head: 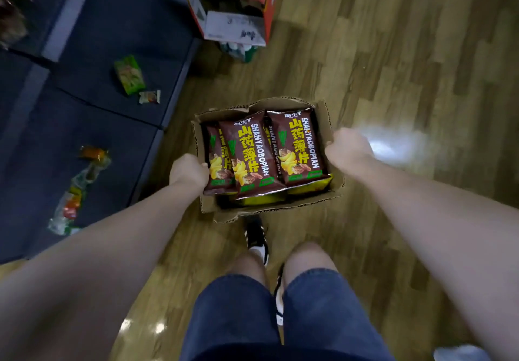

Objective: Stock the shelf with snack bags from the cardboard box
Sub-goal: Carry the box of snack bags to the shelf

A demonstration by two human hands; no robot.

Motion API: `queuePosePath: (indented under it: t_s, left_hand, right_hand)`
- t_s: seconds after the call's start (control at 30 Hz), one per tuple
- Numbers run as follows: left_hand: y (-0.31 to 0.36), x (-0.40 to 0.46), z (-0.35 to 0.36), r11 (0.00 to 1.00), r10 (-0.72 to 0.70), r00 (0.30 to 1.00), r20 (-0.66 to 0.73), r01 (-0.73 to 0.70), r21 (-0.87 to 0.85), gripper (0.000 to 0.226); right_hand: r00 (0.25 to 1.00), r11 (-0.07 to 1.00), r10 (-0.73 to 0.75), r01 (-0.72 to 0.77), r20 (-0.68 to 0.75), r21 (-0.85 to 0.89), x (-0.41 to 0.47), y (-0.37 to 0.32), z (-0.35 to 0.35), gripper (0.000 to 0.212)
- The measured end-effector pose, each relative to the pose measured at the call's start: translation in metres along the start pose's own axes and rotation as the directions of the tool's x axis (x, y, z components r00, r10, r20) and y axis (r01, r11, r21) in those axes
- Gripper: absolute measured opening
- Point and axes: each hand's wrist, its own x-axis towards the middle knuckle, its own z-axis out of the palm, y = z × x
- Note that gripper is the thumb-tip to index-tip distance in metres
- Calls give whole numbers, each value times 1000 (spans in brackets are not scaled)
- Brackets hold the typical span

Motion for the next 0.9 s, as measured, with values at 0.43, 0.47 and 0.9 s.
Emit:
queuePosePath:
  t_s: [0.43,0.47,0.9]
  left_hand:
    - [116,86,-138,994,-11,988,-154,-6,-110,31]
    - [126,90,-148,992,-17,986,-167,-4,-128,33]
    - [214,163,-295,958,-24,957,-291,-61,-281,27]
  right_hand:
    - [951,950,-308,307,-26,-50,133,-102,-174,20]
    - [943,943,-330,328,-33,-58,141,-109,-190,20]
    - [883,886,-455,437,-112,-154,256,-231,-342,17]
